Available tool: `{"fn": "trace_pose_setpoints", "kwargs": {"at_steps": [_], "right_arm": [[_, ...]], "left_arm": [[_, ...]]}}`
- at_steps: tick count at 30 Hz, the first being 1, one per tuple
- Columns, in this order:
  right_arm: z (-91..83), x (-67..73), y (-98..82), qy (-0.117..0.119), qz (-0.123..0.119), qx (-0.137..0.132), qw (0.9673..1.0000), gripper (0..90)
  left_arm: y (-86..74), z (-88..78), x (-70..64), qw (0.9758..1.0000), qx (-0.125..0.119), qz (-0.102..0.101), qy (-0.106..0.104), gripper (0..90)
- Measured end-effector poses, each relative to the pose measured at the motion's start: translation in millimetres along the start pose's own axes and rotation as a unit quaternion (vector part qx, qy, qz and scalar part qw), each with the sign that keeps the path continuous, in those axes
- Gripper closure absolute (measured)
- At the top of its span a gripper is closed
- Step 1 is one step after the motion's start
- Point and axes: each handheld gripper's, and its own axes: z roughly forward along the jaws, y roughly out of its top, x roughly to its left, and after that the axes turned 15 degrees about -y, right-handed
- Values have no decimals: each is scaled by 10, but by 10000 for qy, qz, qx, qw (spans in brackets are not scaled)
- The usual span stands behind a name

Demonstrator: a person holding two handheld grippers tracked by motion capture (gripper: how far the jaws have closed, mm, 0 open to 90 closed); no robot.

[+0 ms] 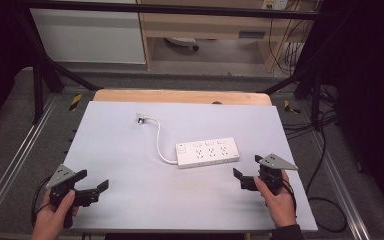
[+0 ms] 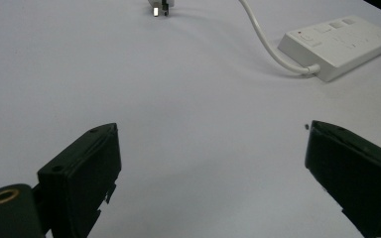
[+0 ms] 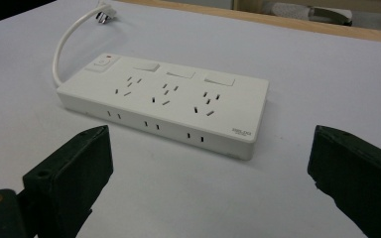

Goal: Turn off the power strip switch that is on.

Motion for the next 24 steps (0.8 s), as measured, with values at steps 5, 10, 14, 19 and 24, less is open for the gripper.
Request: {"fn": "trace_pose_setpoints", "kwargs": {"at_steps": [5, 10, 14, 19, 24], "right_arm": [[20, 49, 42, 66, -127, 134, 9998, 35], [52, 57, 147, 120, -155, 472, 9987, 68], [66, 74, 230, 133, -288, 629, 9975, 66], [122, 110, 377, -337, -277, 754, 9962, 63], [171, 143, 448, -209, -326, 800, 9960, 59]], "left_arm": [[-5, 6, -2, 10000, 33, -10, -7, 75], [-6, 9, -1, 10000, 51, 0, -15, 75], [-9, 17, -13, 10000, 51, 5, -37, 75], [0, -3, -1, 10000, -26, -30, 11, 69], [-1, 2, -4, 10000, -17, -3, 5, 69]]}}
